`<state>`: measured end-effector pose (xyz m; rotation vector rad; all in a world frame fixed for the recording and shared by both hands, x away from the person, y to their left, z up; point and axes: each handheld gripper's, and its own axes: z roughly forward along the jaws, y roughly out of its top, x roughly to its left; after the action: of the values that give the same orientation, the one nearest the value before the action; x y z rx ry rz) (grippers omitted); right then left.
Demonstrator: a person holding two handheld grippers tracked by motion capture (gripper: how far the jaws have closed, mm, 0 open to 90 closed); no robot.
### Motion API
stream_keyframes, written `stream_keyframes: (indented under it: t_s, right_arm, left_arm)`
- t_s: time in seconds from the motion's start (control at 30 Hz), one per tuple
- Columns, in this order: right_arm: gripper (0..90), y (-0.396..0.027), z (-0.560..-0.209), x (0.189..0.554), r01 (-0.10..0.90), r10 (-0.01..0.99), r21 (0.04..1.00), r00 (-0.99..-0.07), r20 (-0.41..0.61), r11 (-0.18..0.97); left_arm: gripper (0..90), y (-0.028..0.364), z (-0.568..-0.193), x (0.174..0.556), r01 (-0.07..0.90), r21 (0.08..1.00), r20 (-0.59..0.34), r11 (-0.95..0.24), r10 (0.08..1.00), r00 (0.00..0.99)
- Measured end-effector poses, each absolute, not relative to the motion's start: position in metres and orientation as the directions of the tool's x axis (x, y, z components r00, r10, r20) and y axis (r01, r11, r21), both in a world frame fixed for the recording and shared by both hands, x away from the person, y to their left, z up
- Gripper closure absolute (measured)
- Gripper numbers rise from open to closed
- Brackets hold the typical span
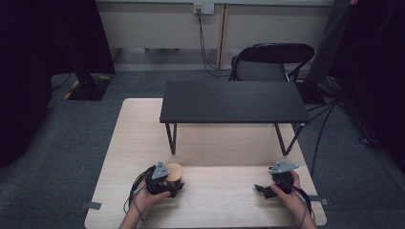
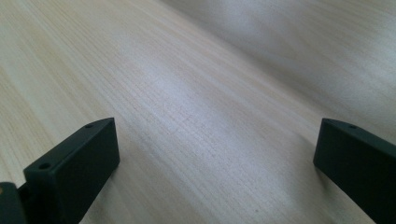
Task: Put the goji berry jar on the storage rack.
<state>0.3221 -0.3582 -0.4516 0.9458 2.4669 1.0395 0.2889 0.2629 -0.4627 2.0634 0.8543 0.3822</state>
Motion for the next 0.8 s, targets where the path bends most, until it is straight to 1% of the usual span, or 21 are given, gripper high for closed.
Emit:
stream_keyframes:
  t_s: [0.1,0.27,0.63,0.8]
  right_arm:
    - [0.0,-0.3582,-0.4516,0.3221,0.457,0.675,0.721,-0.738,-0.02,0.521]
    - [0.0,-0.3582,-0.4516,0.3221,0.457,0.675,0.721,-0.738,-0.02,0.521]
    - [0.0,-0.3582,-0.4516,0.3221,0.457,0.675,0.721,-0.738,-0.02,0.521]
    - [0.0,-0.3582,-0.4516,0.3221,0.457,0.675,0.721,-0.738,-0.02,0.521]
  left_arm:
    - [23.6,0.2637,-0.4633,0.2894,0.429,0.805,-0.033,-0.409,0.692,0.721]
    - [24.8,0.2624,-0.4619,0.2888,0.414,0.804,-0.012,-0.427,0.685,0.729]
    - [25.4,0.2598,-0.4622,0.2862,0.404,0.806,0.001,-0.432,0.684,0.73]
    - [25.4,0.2594,-0.4595,0.2862,0.412,0.805,-0.015,-0.426,0.68,0.733]
